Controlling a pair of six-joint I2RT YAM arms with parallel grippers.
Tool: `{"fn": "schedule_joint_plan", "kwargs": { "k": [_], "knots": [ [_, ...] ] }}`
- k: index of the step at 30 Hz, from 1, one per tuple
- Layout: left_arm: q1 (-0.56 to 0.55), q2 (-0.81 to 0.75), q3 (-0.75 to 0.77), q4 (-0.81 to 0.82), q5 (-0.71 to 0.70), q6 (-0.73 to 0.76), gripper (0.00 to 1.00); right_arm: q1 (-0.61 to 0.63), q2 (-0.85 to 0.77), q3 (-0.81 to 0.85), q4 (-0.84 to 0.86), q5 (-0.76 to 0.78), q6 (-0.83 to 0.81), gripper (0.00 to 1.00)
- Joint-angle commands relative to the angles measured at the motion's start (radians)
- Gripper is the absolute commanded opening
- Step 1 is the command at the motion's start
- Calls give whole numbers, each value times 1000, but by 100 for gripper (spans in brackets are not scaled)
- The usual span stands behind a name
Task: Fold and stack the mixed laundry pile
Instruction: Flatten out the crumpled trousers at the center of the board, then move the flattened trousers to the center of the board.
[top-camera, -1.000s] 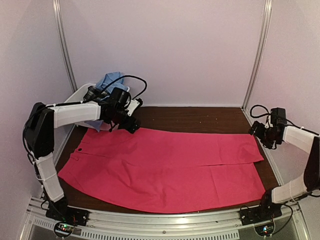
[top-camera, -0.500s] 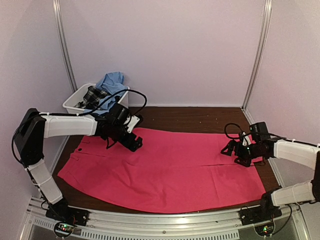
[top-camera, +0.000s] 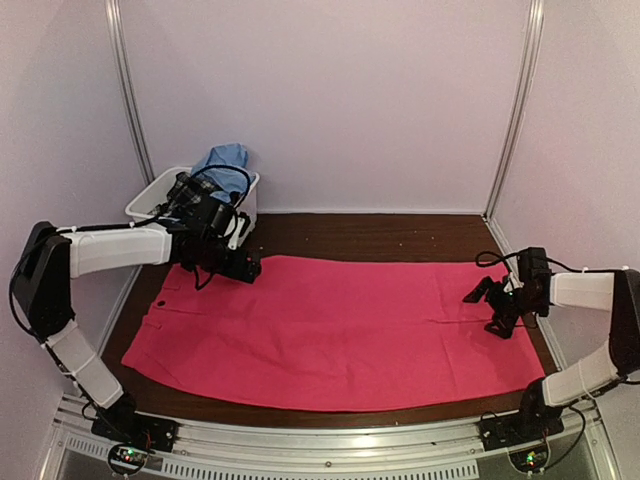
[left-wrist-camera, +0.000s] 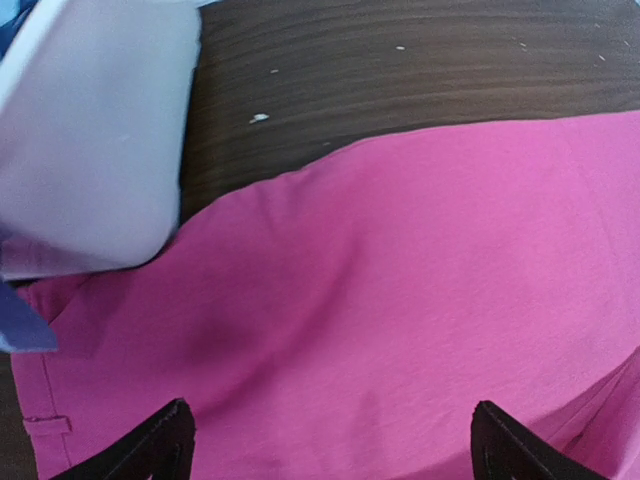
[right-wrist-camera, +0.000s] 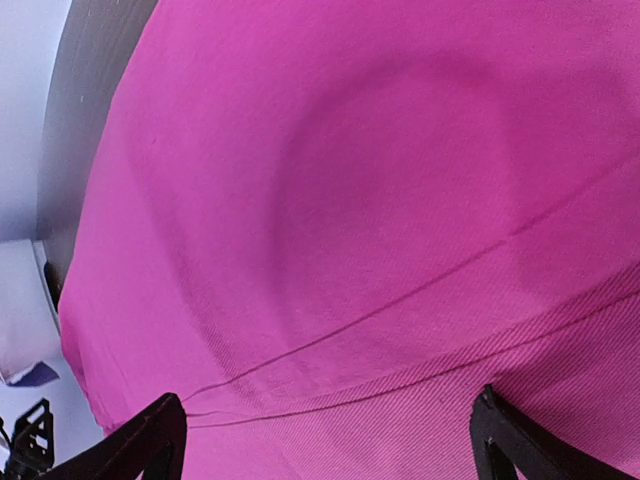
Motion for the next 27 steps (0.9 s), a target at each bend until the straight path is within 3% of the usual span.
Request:
{"fn": "schedule_joint_plan", "kwargs": {
  "k": [1, 9, 19, 27],
  "knots": [
    [51, -89, -64, -31, -53, -122, 98, -127, 50, 0, -52, 134, -22, 100],
    [56, -150, -271, -37, -55, -250, 98, -139, 105, 71, -15, 29, -101, 100],
    [56, -174, -497, -40, 10, -421, 98, -104, -55, 51, 71, -140, -244, 100],
    [56, -250, -598, -81, 25, -507, 98, 0, 123, 135, 185, -131, -261, 97]
  ]
}}
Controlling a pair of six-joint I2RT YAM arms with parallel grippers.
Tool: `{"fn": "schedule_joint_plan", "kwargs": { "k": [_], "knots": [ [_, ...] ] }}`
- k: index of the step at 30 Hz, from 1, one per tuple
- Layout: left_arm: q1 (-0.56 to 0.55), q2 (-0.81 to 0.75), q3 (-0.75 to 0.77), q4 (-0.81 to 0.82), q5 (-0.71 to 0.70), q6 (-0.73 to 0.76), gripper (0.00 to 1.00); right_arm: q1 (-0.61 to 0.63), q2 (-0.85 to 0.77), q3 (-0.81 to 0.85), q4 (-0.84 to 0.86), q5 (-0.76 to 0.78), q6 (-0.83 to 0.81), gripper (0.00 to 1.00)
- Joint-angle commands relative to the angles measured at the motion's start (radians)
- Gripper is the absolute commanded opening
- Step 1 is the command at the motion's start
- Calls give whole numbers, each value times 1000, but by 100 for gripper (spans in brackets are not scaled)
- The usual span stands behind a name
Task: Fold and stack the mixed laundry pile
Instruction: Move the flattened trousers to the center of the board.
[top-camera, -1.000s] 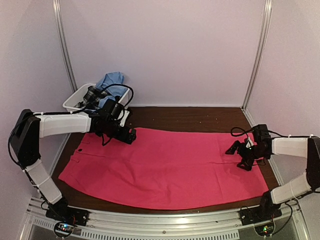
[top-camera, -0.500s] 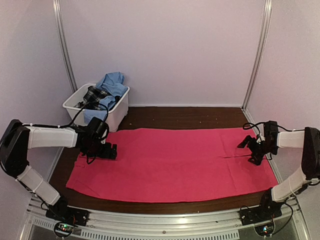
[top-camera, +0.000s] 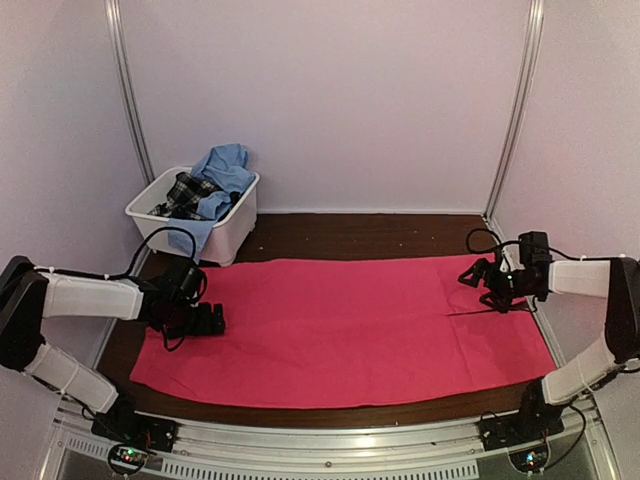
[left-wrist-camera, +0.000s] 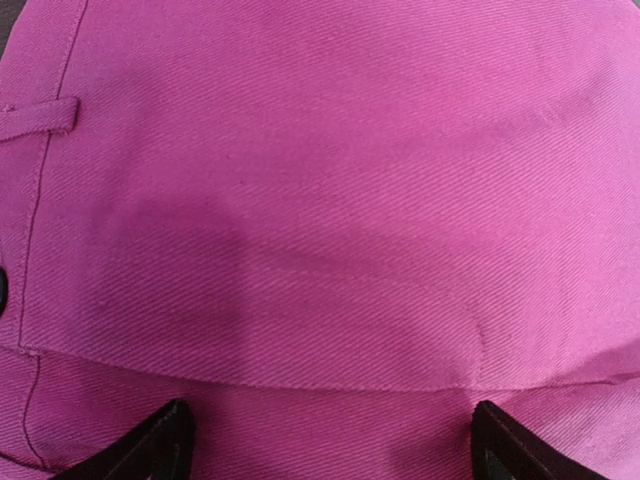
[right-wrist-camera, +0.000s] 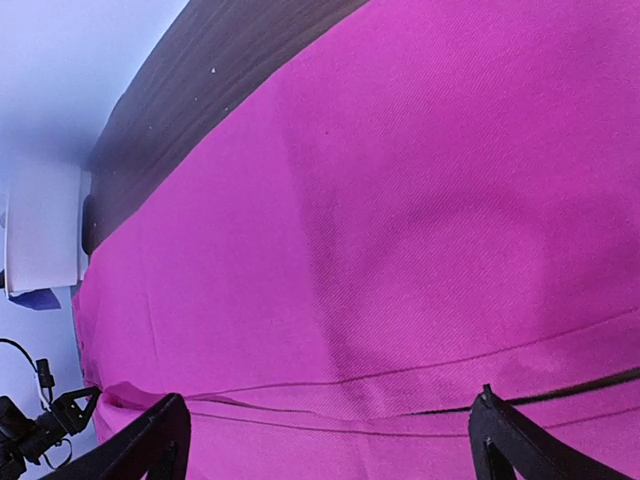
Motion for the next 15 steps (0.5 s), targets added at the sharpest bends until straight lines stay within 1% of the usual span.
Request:
{"fn": "schedule_joint_plan", "kwargs": {
  "k": [1, 4, 7, 11, 15],
  "knots": [
    [1, -26, -74, -147, 57, -88, 98, 53, 116, 44, 92, -13, -30, 95],
    [1, -63, -70, -172, 46, -90, 98, 78, 181, 41, 111, -7, -27, 92],
    [10, -75, -72, -174, 64, -98, 98, 85, 201, 15, 103, 31, -4, 90],
    [45, -94, -101, -165, 93, -110, 98, 84, 174, -43, 67, 104, 26, 92],
    [73, -124, -106, -169, 84, -111, 98, 84, 133, -120, 49, 101, 56, 92]
  ]
}}
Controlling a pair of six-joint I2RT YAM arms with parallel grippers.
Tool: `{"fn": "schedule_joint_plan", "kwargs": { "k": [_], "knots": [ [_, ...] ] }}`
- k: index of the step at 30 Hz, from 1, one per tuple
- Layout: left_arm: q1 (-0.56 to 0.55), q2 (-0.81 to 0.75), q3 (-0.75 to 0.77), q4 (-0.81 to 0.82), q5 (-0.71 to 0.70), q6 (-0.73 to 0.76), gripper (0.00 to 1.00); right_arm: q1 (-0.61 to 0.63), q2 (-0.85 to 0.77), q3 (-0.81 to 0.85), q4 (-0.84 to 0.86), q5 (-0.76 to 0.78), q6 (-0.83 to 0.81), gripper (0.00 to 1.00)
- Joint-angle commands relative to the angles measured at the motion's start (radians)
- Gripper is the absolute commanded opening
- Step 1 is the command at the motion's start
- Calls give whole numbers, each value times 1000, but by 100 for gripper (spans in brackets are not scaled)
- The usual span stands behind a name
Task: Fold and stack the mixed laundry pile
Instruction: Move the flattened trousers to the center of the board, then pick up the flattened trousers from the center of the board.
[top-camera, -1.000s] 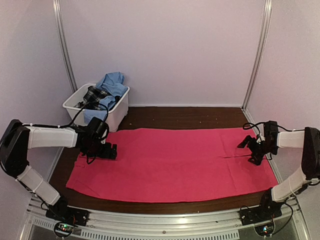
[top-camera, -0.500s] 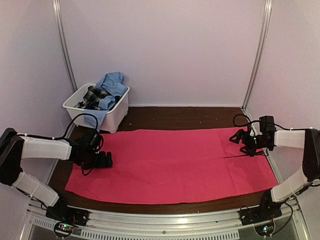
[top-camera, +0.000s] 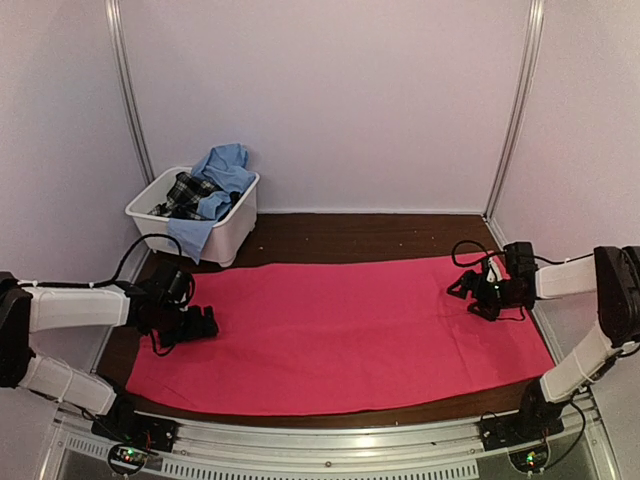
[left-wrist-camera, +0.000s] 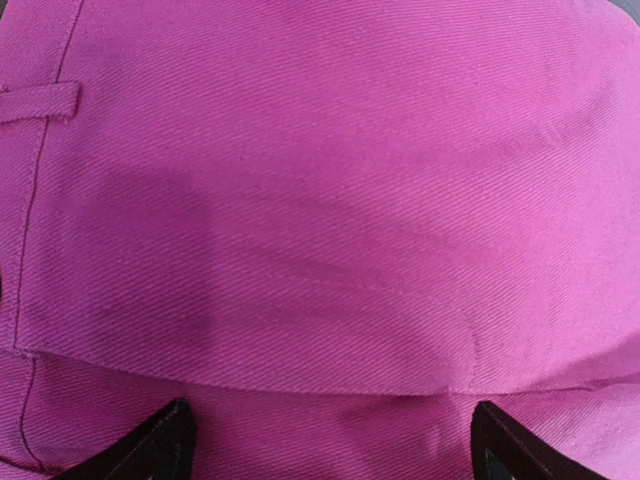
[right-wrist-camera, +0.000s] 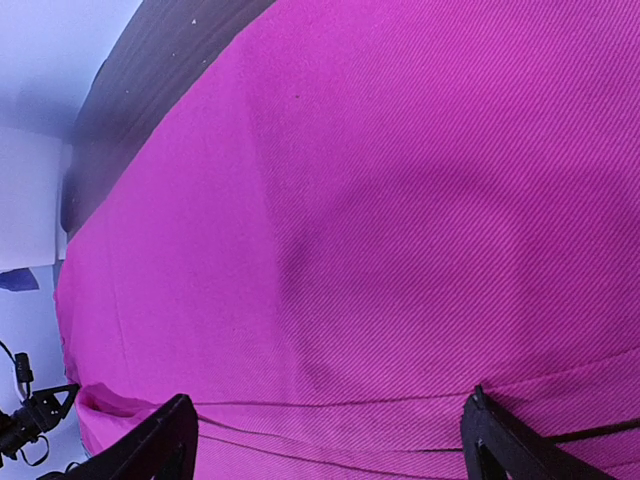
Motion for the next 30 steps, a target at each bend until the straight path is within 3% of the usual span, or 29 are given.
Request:
{"fn": "schedule_joint_plan", "kwargs": {
  "k": [1, 8, 13, 17, 24, 30],
  "knots": [
    [40, -6, -41, -112, 26, -33, 98, 3, -41, -106, -101, 74, 53, 92],
    [76, -6, -9, -118, 15, 7, 98, 4, -192, -147, -182, 74, 45, 92],
    [76, -81, 74, -94, -16, 96, 98, 3, -255, -67, -163, 79, 3, 92],
    [100, -106, 190, -86, -85, 161, 98, 1, -196, 76, -108, 107, -43, 91],
    [373, -9, 252, 74, 67, 197, 98, -21, -13, 289, -84, 170, -142, 87],
    [531, 88, 290, 218, 168, 199, 89, 4, 109, 359, -2, -4, -172, 82]
  ]
}}
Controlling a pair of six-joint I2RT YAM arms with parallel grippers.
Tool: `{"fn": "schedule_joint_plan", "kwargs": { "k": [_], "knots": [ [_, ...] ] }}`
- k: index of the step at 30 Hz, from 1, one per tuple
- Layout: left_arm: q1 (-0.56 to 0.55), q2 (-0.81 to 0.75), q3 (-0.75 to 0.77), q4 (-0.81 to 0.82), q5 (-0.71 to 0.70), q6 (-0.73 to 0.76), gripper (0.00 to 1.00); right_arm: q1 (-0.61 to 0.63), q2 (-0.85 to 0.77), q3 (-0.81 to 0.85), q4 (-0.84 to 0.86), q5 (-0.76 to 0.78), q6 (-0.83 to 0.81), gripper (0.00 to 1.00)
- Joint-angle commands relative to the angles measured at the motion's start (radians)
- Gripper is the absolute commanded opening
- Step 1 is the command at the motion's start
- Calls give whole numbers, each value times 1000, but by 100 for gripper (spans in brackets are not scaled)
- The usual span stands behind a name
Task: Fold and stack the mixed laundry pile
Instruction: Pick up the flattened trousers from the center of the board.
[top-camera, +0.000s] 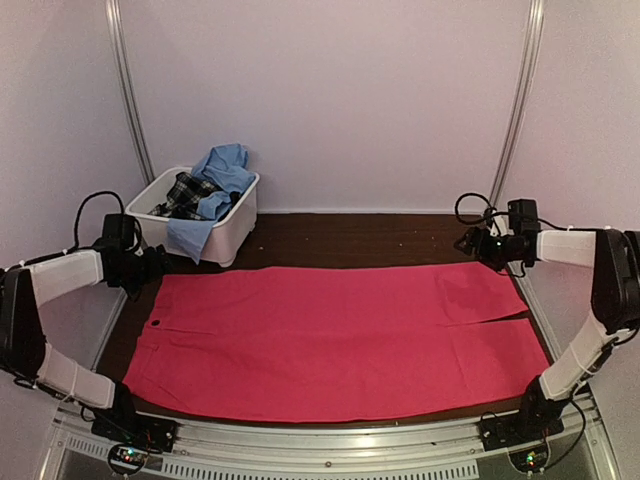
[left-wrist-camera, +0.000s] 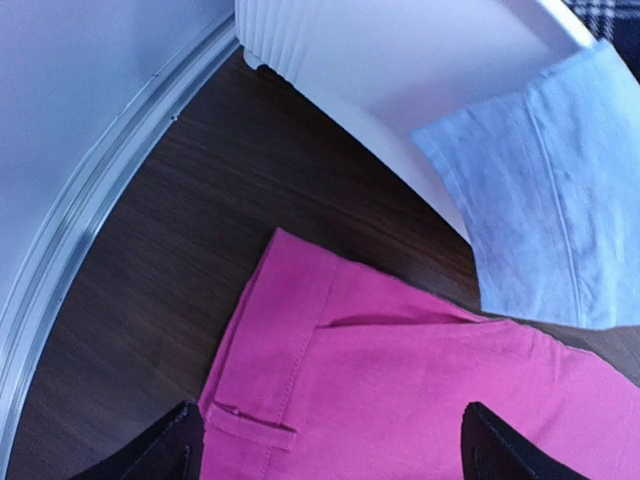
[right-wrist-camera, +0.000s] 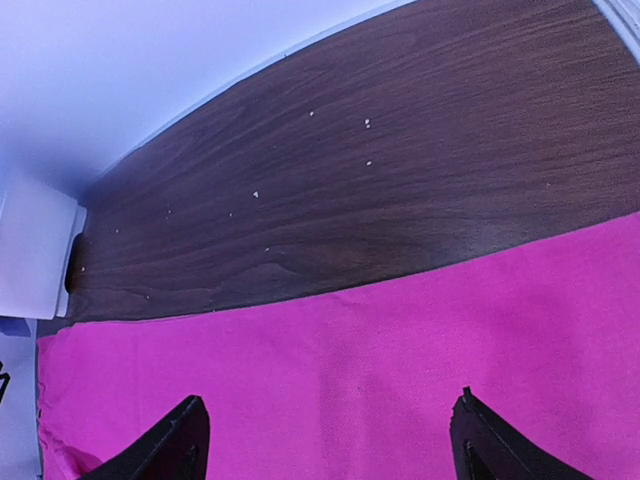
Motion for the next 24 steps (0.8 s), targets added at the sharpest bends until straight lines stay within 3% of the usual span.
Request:
{"fn": "schedule_joint_plan", "kwargs": {
  "k": [1, 9, 19, 24],
  "knots": [
    [92, 77, 52, 163, 103, 16, 87, 42, 73, 52, 72, -115, -63, 82],
    [148, 265, 109, 239, 174, 1, 71, 229, 326, 374, -114, -96, -331, 79],
    [148, 357, 119, 264, 186, -17, 72, 378, 634, 726, -415, 131, -657, 77],
    [148, 413, 162, 220, 179, -20, 74, 401, 697, 782, -441, 143, -732, 79]
  ]
}}
